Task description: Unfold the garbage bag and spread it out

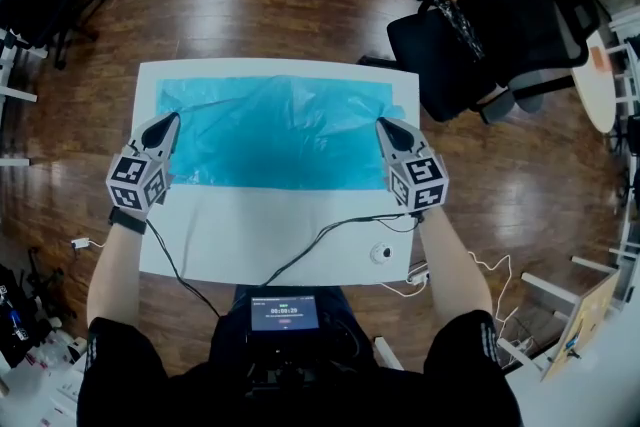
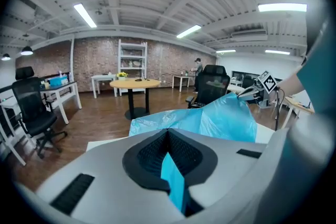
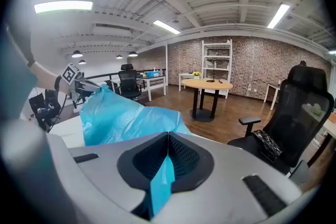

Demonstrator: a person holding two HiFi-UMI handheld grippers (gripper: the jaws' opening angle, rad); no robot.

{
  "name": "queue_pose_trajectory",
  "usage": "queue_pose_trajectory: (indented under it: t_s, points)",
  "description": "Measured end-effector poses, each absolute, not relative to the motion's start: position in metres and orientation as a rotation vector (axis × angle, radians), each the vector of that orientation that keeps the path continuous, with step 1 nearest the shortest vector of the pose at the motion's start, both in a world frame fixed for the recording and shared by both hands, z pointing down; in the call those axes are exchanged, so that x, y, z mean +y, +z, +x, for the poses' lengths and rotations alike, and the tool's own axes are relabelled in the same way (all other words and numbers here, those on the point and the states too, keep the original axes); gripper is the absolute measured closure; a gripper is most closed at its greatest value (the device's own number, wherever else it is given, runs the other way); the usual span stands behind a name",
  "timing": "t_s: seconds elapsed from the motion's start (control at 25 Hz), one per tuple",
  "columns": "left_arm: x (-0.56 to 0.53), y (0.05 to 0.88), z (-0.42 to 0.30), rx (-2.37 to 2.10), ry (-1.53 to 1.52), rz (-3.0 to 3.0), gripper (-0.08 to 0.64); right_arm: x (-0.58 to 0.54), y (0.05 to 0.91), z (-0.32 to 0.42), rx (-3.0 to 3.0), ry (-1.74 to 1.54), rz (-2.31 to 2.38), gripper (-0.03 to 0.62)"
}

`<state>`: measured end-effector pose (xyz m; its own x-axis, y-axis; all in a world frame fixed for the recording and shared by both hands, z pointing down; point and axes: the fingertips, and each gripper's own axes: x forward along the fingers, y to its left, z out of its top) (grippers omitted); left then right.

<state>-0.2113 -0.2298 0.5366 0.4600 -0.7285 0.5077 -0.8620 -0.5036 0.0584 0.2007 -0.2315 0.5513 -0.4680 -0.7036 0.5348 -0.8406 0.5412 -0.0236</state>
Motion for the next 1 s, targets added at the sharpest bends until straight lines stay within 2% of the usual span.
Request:
queue_pose_trajectory:
  t_s: [0.56,1.0]
  points:
    - [-0.125,0.502,-0.228,-1.326,0.475,2.383,0.555,-0.128,0.502,0.196,-2.482,0.358,1.222,0.565]
    - [-0.046,0.533,-0.239,-1.309,0.536,2.276,0.555,-0.047,0.53,0.19,-2.459,0.472,1.113,0.565]
